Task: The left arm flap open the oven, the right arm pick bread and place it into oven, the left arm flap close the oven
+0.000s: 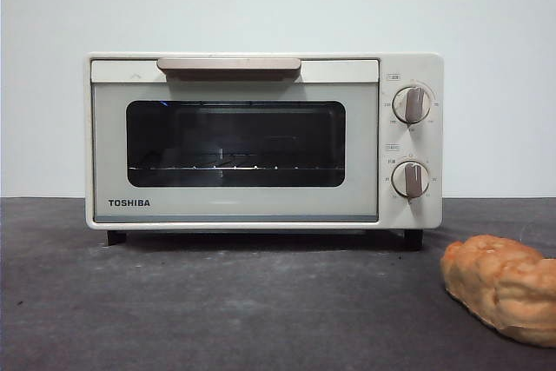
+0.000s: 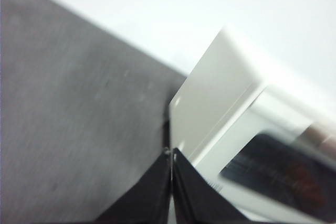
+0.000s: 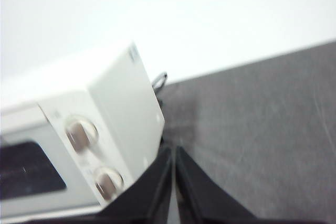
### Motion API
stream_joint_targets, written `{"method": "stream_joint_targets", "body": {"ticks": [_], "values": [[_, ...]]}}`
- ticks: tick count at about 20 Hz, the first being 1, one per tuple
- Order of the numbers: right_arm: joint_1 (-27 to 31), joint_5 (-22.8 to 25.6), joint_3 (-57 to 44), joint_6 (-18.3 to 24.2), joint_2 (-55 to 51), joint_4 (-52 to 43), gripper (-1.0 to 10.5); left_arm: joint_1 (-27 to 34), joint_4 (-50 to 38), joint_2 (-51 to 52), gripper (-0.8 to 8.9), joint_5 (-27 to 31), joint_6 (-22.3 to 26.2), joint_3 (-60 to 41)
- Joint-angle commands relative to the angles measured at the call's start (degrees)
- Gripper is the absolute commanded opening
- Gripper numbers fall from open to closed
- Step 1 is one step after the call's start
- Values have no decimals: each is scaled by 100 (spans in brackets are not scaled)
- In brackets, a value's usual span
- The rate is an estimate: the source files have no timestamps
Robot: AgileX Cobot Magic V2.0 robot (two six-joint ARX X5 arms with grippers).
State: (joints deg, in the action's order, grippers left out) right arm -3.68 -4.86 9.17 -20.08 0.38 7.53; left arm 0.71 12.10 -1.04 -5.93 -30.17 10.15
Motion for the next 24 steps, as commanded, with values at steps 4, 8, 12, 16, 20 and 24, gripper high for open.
{"method": "stream_joint_targets", "body": {"ticks": [4,8,12,16,20,24], "values": [[7,31,857,118,269,356,6,7,463,-461,11,-144,310,960],[7,-133,1543,428,758,855,6,7,1021,-1023,11,-457,859,1679],[7,-566,2299,863,1412,1611,6,7,1606,-1637,11,-789,1375,2337],[7,-979,3064,1318,2138,2498,6,2,2188,-2238,11,-1333,1899,2916],[7,-1344,3707,1690,2804,3327,6,0,2719,-2732,11,-1755,2334,3359],[4,-1530,4138,1937,3289,3995,6,-24,3298,-3112,11,-1987,2682,3696]]}}
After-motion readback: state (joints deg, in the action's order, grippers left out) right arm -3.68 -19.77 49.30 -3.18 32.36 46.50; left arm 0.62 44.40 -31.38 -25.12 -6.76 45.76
